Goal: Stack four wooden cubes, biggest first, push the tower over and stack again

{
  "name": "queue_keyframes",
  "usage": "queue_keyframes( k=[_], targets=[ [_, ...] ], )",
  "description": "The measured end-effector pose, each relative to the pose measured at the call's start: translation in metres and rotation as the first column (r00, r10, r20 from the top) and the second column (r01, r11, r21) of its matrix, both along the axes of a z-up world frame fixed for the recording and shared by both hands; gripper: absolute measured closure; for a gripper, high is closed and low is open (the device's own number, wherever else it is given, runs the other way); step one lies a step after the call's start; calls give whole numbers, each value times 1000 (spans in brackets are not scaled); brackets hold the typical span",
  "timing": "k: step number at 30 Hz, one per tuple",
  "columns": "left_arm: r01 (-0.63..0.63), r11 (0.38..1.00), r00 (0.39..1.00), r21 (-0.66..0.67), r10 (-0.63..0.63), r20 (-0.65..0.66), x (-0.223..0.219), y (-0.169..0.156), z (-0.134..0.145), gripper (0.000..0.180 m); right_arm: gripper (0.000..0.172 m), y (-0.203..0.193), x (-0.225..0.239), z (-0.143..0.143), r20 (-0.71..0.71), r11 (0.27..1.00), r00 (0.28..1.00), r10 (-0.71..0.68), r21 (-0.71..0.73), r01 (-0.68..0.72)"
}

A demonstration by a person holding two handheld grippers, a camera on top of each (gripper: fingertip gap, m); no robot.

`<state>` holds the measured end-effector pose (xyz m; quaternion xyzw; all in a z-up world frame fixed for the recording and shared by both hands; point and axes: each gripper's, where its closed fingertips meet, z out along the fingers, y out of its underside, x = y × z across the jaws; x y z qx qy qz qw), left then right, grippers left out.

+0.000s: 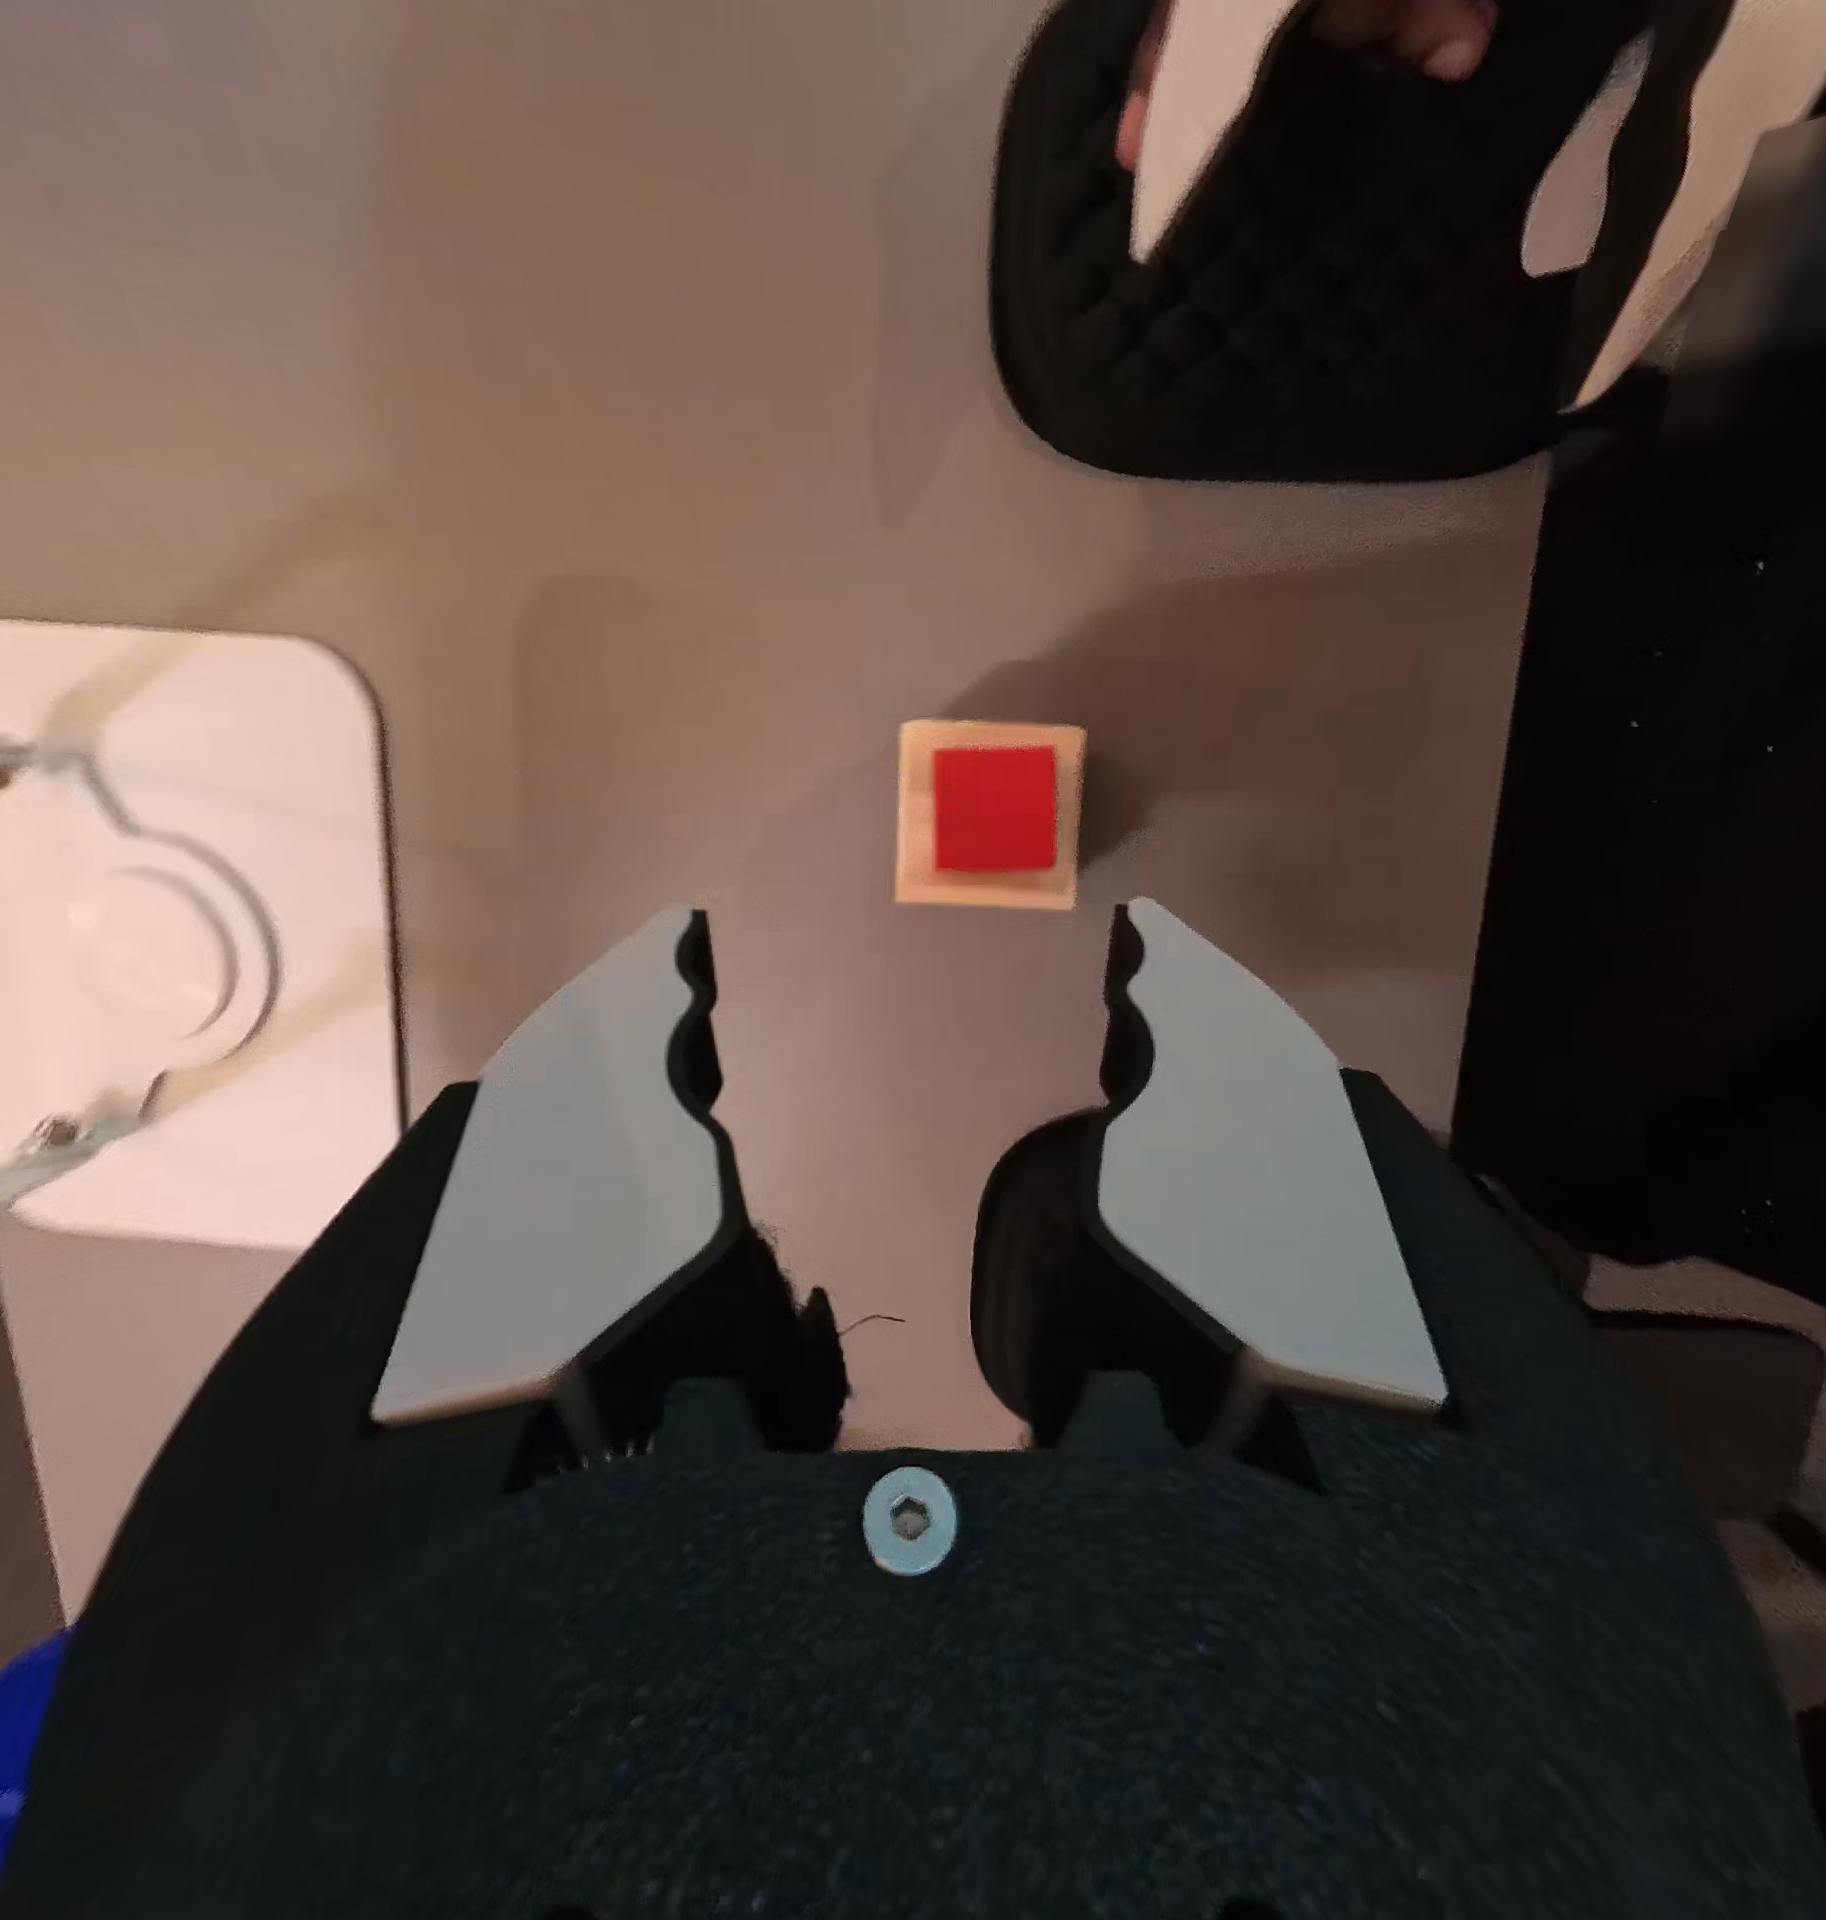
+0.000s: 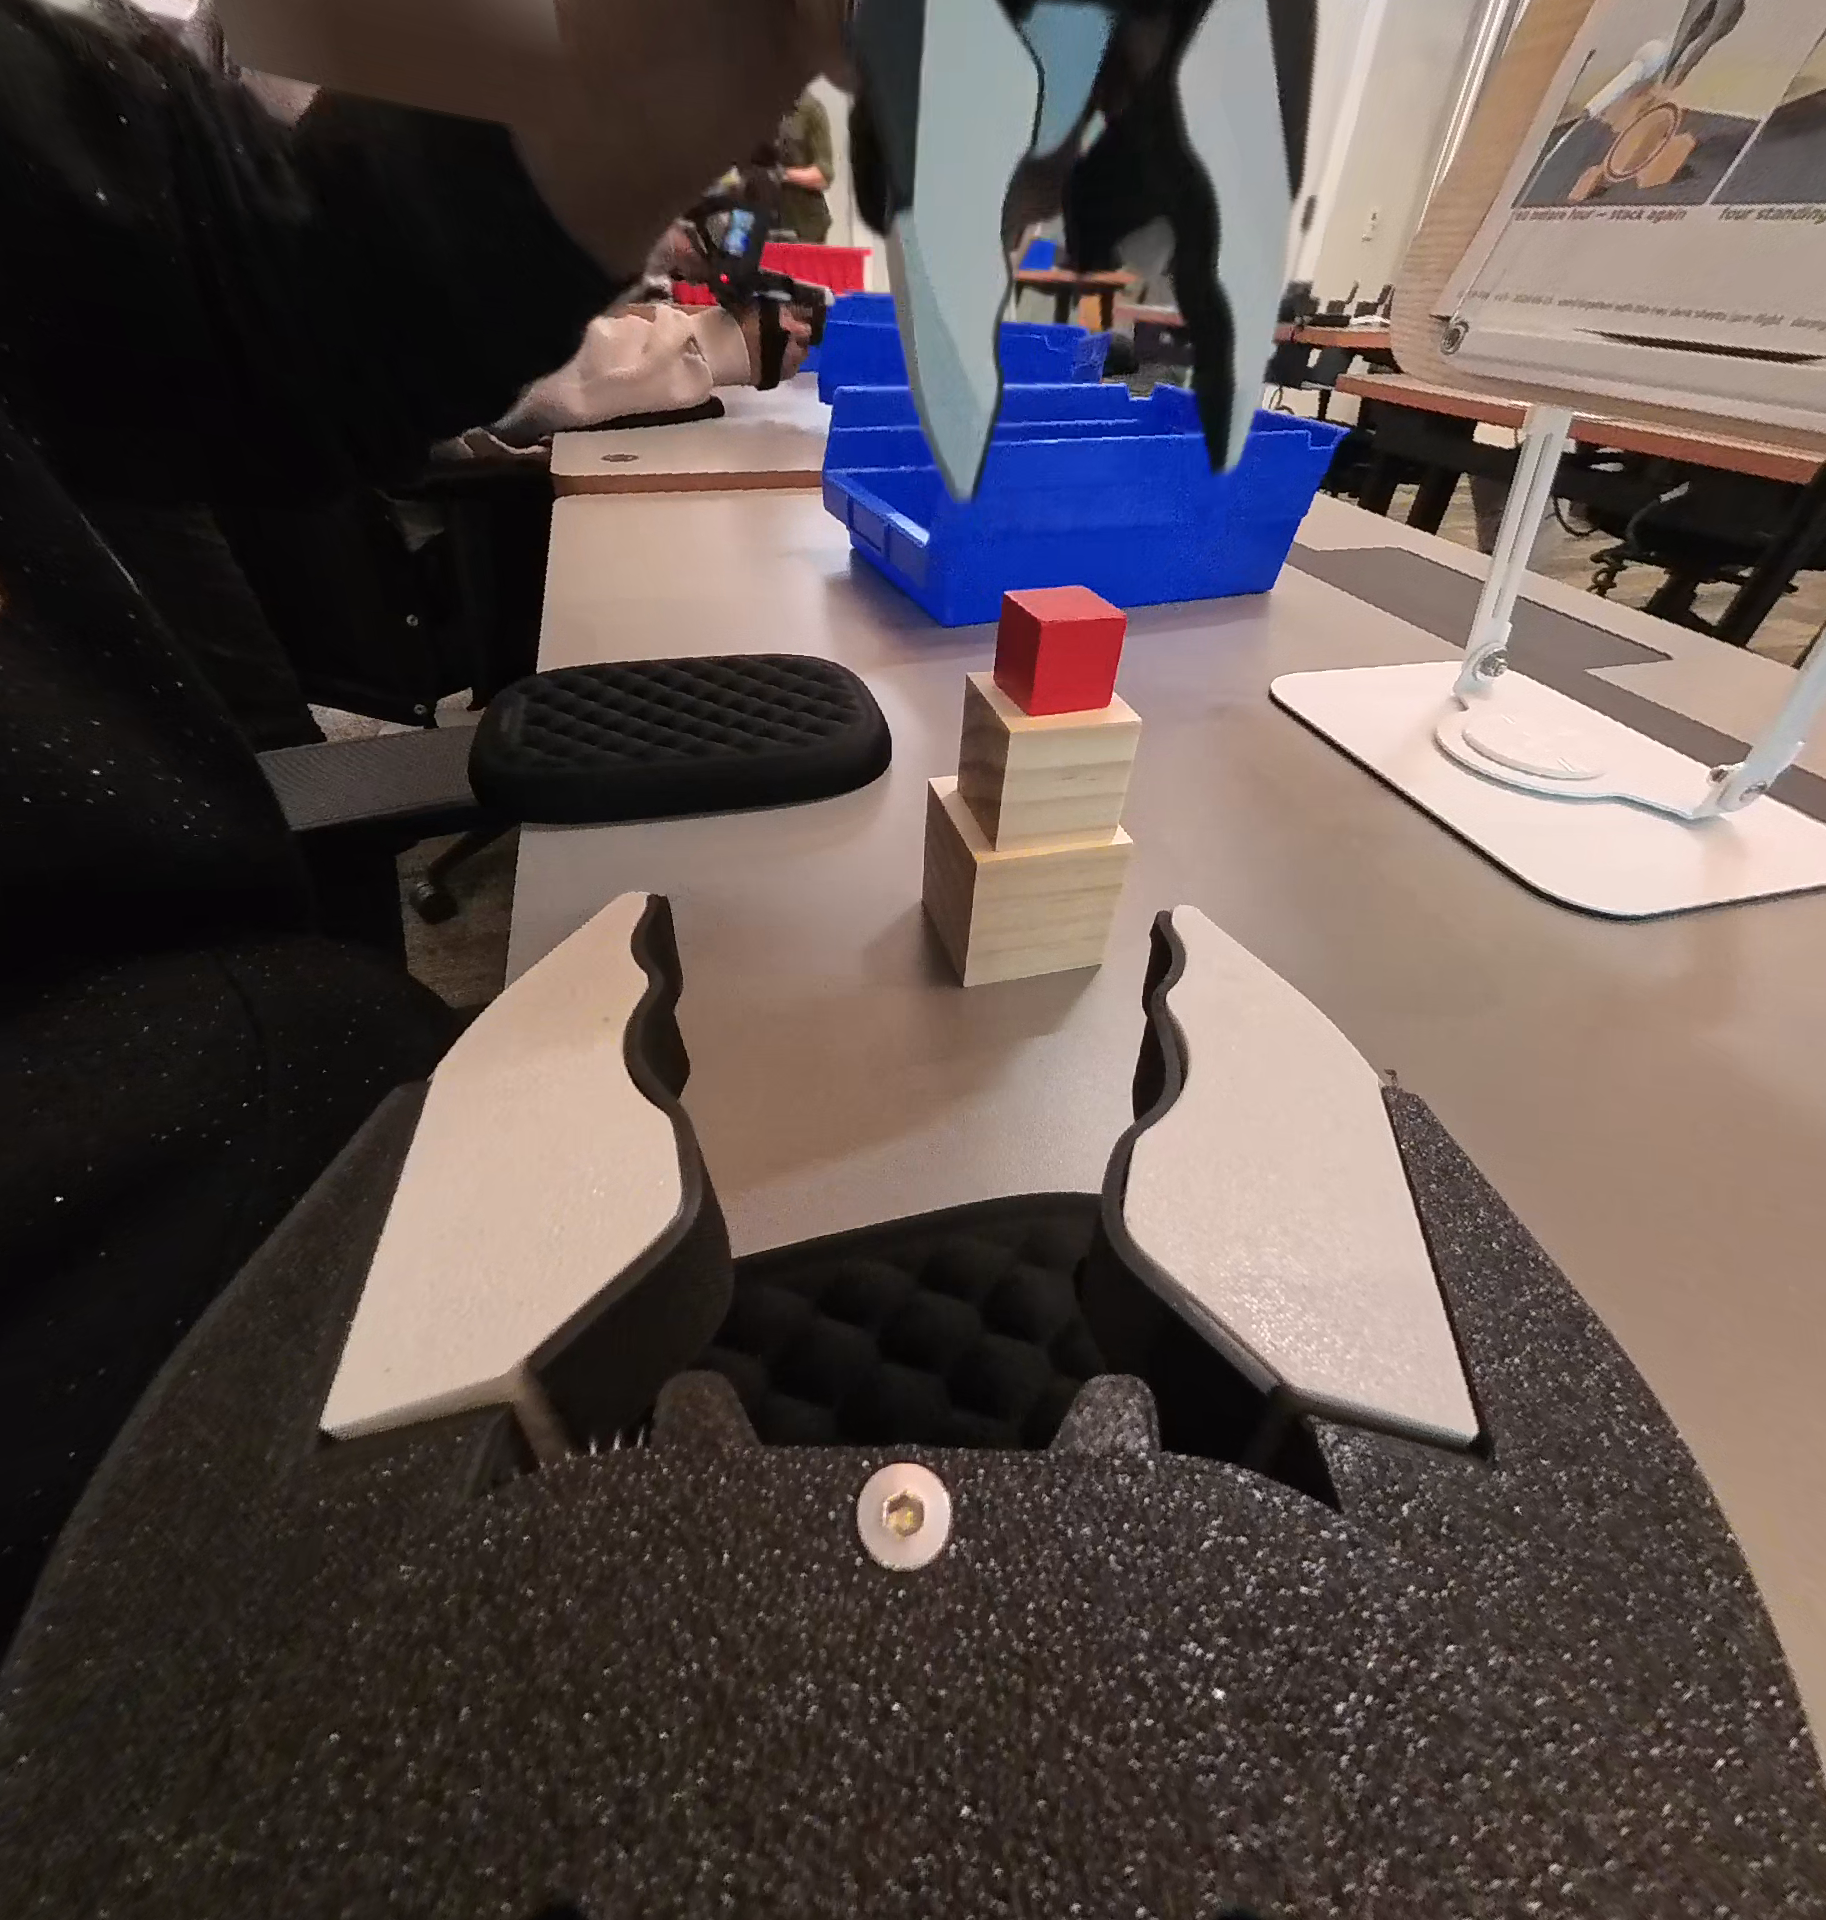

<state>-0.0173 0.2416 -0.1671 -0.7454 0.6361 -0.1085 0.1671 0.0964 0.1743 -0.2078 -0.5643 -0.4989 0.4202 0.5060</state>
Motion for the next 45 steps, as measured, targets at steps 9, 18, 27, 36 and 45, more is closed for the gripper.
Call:
queue_keyframes(
  k=[9, 18, 27, 36, 45],
  targets=[
    [-600, 780, 800, 175, 587, 127, -184, 51, 56, 89, 87, 0, -2, -2, 17, 1000, 1000, 4, -8, -4],
    [-934, 355, 357, 51, 932, 56, -342, 50, -23, 100, 87, 1, -5, -8, 61, 1000, 998, 1, -10, 0],
    [-952, 283, 289, -118, 956, -44, -342, 43, -105, 108, 87, 0, -7, -11, 95, 1000, 995, -5, 14, 4],
    [-954, 253, 273, -160, 956, -112, -338, 43, -127, 124, 87, 1, -6, -10, 80, 1000, 997, -11, 11, 10],
    [-940, 270, 287, -211, 956, -58, -331, 49, -121, 159, 87, 2, -5, -8, 70, 1000, 997, -18, 4, 18]
  ],
)
